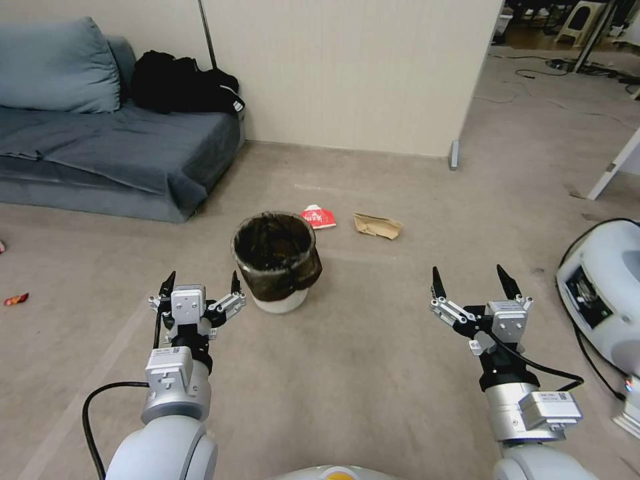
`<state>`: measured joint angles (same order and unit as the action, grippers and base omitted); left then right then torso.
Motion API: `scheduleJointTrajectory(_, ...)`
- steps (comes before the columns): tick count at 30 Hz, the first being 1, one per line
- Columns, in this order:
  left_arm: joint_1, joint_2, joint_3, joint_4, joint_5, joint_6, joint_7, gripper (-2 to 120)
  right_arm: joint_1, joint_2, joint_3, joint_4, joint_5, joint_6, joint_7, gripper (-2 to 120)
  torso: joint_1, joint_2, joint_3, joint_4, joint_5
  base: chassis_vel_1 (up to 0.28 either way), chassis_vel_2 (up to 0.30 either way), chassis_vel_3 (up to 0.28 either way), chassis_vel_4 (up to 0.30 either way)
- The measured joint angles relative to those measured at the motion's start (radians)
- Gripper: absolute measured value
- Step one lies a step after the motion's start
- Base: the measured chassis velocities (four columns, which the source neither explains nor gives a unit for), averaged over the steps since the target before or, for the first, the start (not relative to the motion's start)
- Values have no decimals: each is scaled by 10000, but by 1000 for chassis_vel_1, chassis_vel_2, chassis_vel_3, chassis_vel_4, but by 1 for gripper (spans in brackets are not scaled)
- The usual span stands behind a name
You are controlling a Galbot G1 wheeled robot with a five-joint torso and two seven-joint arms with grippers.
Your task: Pick up the trash bin, then pick up the garbage from the floor and place it into the trash bin.
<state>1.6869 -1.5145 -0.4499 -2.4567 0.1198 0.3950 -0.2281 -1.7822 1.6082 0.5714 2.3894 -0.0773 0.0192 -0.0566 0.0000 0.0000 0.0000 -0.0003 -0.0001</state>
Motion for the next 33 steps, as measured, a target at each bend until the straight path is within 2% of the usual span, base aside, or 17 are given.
scheduleJointTrajectory(4, 13, 28, -27, 0, 9, -9, -30, 100, 6, -1, -1, -28, -17, 13, -26, 100, 1, 0, 1, 5, 6, -234, 222, 232, -218)
scheduleJointTrajectory(6, 16, 40, -30, 0, 11, -13, -49, 100, 16, 0, 1, -71, -45, 103, -72, 100, 1, 0, 0, 2, -5, -229, 208, 224, -212)
scheduleJointTrajectory(9, 17, 64, -44, 1, 9, -15, -77, 100, 32, 0, 5, -150, -94, 241, -138, 100, 3, -1, 2, 2, 7, -189, 206, 172, -202)
scheduleJointTrajectory(12, 18, 86, -51, 2, -6, -15, -91, 100, 39, -1, 6, -166, -109, 283, -161, 100, 3, 0, 2, 3, -3, -135, 109, 128, -134)
scheduleJointTrajectory(19, 25, 115, -52, 15, -38, -7, -132, 100, 48, -1, -4, -338, -237, 801, -133, 100, -1, 0, -1, 3, 0, 13, -11, -15, 12)
scheduleJointTrajectory(25, 10, 119, -52, 14, -84, 4, -139, 100, 51, -1, -7, -349, -249, 835, -123, 100, 0, 0, 0, 3, 2, 0, 0, 0, 0)
scheduleJointTrajectory(31, -151, 148, -175, 44, -576, -65, -131, 100, 52, -1, -7, -352, -263, 857, -126, 100, 0, 0, 0, 3, 1, 0, 0, 0, 0)
scheduleJointTrajectory(33, -502, 288, -370, 88, -1066, 175, -87, 100, 55, 0, -7, -354, -267, 869, -125, 100, 0, 0, 0, 4, 1, 0, 0, 0, 0)
